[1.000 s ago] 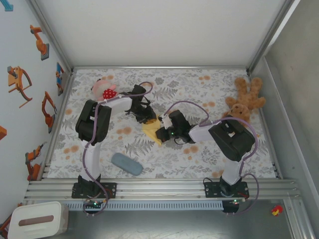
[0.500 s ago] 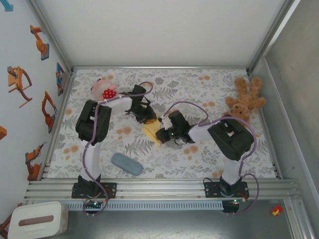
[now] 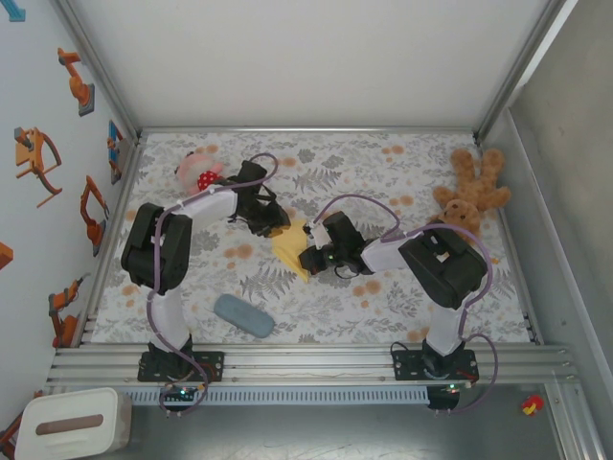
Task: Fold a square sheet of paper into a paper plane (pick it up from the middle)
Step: Third fold the triangle at the center of the table.
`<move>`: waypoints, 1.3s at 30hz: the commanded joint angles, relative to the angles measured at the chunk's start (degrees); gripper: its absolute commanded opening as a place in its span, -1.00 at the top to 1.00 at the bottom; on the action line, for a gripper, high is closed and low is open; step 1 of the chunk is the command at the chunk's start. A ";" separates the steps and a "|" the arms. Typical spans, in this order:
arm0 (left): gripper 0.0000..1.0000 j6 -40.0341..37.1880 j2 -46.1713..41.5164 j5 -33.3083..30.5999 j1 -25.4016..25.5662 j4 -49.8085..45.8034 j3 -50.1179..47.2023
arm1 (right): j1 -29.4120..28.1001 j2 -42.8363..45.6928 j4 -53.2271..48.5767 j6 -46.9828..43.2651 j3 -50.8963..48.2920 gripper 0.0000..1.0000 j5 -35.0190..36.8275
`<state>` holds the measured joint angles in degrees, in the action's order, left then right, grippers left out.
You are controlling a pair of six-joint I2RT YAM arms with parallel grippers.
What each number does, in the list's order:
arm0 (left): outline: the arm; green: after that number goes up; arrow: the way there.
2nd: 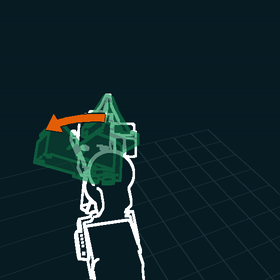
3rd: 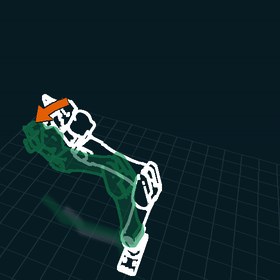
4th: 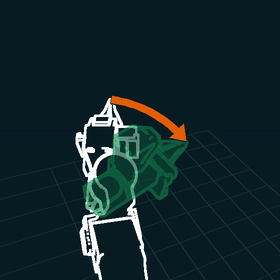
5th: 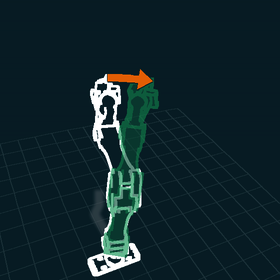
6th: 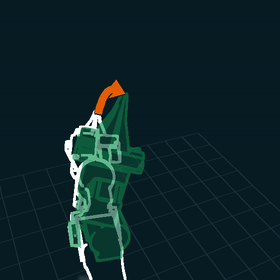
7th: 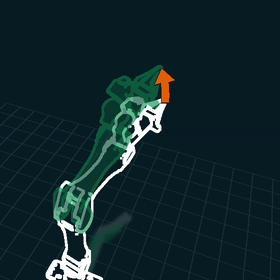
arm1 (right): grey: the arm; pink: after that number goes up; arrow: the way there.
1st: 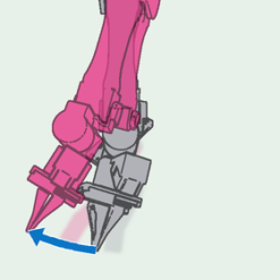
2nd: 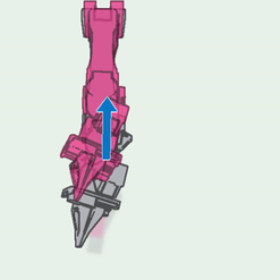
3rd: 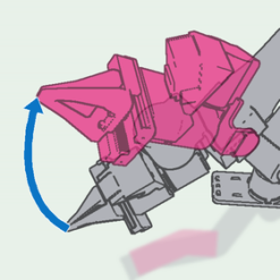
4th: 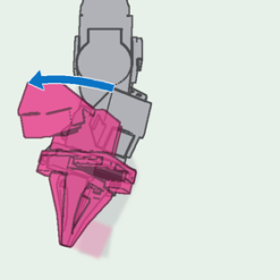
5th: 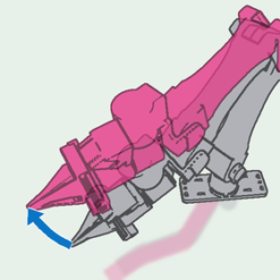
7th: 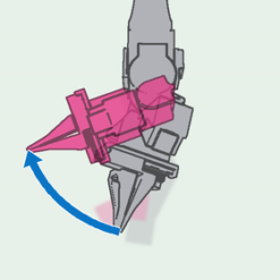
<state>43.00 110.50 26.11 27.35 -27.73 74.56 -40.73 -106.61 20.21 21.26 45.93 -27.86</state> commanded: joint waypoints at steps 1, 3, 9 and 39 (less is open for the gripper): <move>0.52 0.28 1.39 -1.02 -0.02 -0.84 -1.20 | 0.30 -0.42 0.17 0.76 1.59 1.00 -1.73; 0.54 -0.01 2.70 -0.80 -0.03 -1.15 -0.61 | 0.37 -0.44 0.43 0.86 1.65 1.00 -2.12; 0.56 -0.81 5.39 -1.29 0.02 -2.27 1.14 | 0.51 -0.62 0.93 0.72 2.05 1.00 -3.47; 0.56 -1.46 1.25 -1.95 0.33 -4.18 3.66 | 0.82 -2.68 -1.65 0.28 3.71 1.00 -4.14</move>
<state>42.11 115.37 24.95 27.40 -29.91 76.51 -40.25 -108.47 19.64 21.26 48.40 -31.14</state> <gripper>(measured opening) 0.216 0.048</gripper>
